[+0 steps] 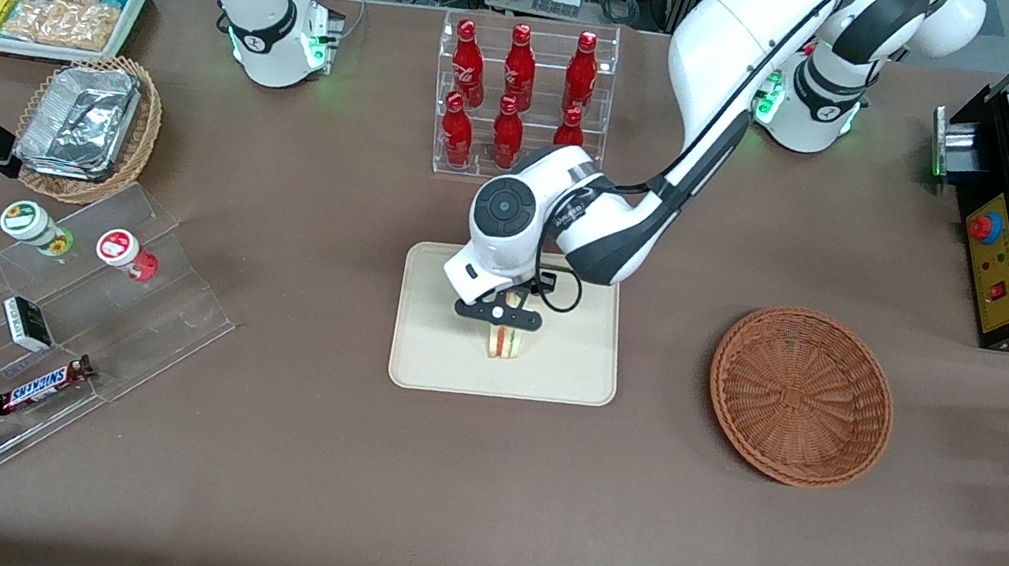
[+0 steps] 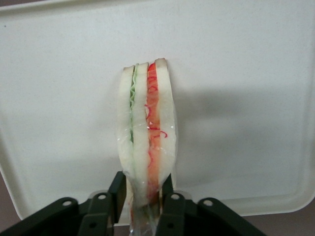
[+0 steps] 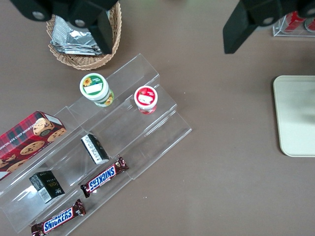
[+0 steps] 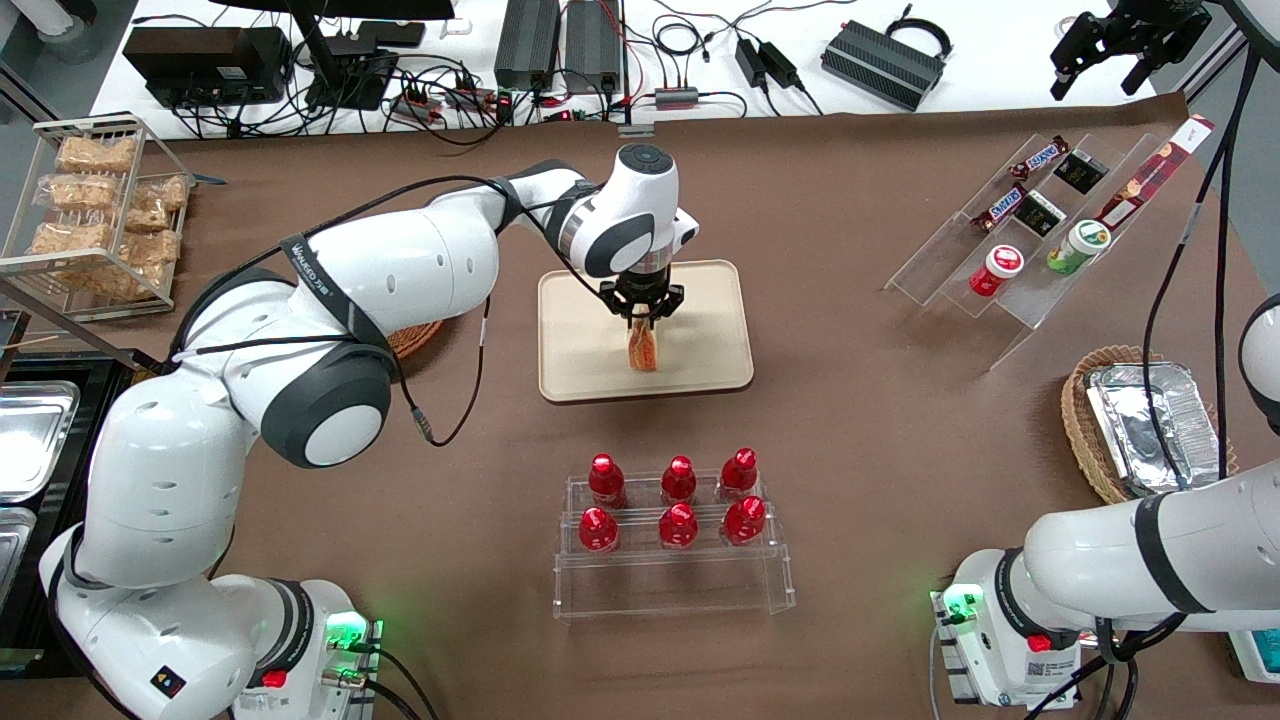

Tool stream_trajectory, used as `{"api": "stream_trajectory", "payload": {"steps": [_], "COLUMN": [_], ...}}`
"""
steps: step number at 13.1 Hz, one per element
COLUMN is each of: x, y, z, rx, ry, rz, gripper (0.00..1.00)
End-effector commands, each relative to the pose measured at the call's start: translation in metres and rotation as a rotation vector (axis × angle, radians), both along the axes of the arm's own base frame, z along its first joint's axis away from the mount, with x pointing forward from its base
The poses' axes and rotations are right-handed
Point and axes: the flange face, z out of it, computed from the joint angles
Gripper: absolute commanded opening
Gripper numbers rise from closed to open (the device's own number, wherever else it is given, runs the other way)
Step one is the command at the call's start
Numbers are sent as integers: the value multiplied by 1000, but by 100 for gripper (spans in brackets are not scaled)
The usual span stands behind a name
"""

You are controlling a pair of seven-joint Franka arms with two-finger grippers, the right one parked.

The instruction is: Place sandwich from basket to tray

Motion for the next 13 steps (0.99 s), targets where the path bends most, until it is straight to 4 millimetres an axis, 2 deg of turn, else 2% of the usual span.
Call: {"api": "stream_trajectory", "payload": {"steps": [1, 3, 4, 5, 8, 10, 13], "x": [7, 23, 39, 45, 66, 69, 71], "y": [7, 31, 51, 71, 149, 201, 267], "z": [41, 86, 120, 152, 235, 275, 311], "rx": [2, 8, -10, -8, 5, 27, 46], "ry": [-40, -51, -73, -75, -84, -62, -24], "rz": [31, 68, 106, 133, 221, 212, 172], "gripper": [100, 100, 100, 100, 100, 100, 100]}}
